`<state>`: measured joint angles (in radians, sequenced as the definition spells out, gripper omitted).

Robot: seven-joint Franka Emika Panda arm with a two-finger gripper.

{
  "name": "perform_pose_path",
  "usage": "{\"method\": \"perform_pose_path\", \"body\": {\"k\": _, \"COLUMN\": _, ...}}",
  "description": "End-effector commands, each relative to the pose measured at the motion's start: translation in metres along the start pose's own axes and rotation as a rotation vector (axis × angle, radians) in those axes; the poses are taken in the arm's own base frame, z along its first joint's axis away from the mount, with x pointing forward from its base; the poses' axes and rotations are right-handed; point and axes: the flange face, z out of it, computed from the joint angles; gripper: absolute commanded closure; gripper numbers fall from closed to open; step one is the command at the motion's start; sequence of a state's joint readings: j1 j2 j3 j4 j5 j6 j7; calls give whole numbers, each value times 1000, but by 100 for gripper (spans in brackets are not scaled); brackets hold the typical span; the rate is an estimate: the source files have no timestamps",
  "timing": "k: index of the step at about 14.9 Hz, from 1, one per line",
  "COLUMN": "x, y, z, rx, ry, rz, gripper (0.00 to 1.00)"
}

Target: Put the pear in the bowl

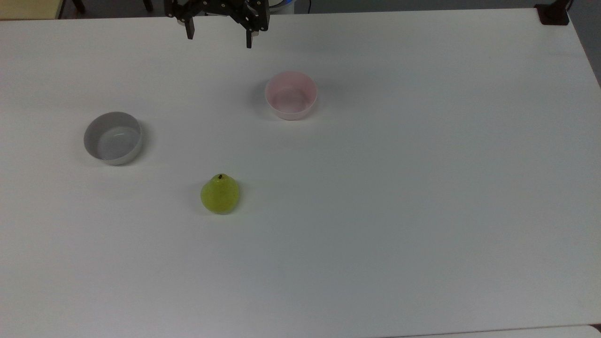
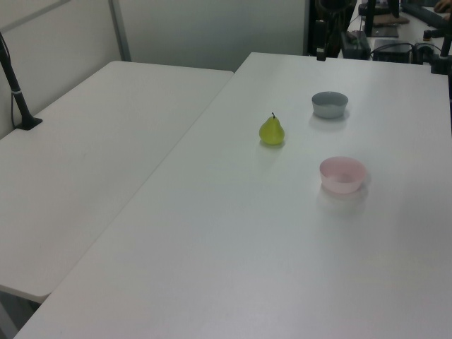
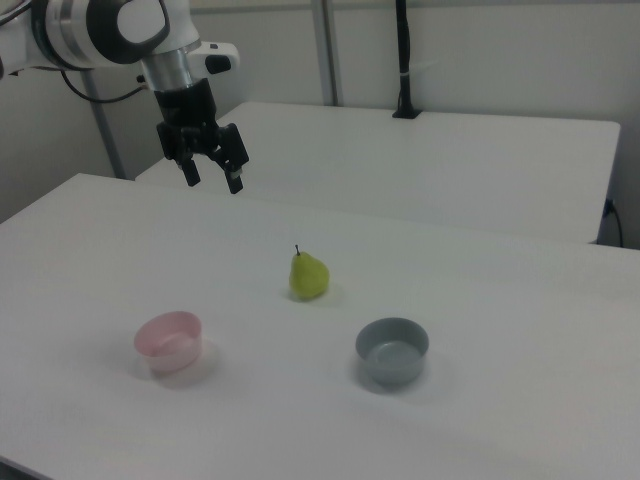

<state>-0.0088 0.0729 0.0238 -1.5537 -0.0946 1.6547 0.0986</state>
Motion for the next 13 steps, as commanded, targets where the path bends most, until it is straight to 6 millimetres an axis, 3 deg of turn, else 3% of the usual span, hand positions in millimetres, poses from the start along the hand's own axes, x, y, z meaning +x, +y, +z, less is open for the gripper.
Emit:
{"method": "perform_pose_path", "body": {"k": 1, "x": 8, "y": -6, "z": 10, "rx": 17, "ry": 17, "rz": -30, "gripper": 0}}
{"method": "perform_pose_path", "body": {"k": 7, "x": 42, "y": -11, "z": 55, "rx": 18, "ry": 57, "rz": -31, "gripper": 0}}
{"method": "perform_pose_path", "body": {"k": 13, "x": 81, "y": -17, "z": 120, "rx": 10, "ry": 121, "rz": -38, "gripper": 0}}
